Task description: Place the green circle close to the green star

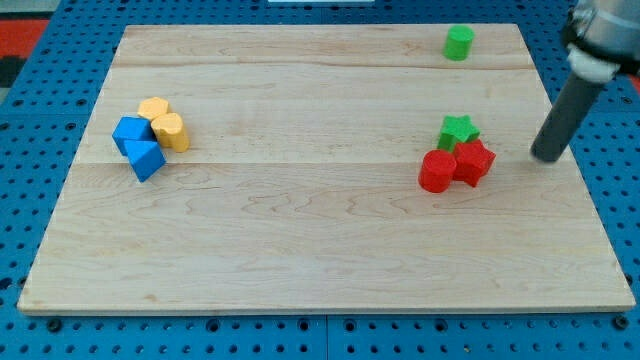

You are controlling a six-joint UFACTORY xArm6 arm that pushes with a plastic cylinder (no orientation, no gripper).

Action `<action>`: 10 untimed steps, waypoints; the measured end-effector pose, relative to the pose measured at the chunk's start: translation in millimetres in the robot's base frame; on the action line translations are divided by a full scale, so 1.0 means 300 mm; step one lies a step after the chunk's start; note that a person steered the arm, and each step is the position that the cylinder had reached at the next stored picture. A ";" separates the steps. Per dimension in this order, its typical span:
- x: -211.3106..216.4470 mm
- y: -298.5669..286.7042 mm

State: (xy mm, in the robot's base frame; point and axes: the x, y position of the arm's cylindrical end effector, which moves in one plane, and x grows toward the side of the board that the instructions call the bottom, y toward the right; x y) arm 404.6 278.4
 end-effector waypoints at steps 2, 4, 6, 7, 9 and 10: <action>-0.612 0.038; -0.577 -0.293; -0.545 -0.476; -0.408 -0.439; -0.208 -0.431; -0.285 -0.423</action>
State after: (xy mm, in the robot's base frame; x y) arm 319.2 151.5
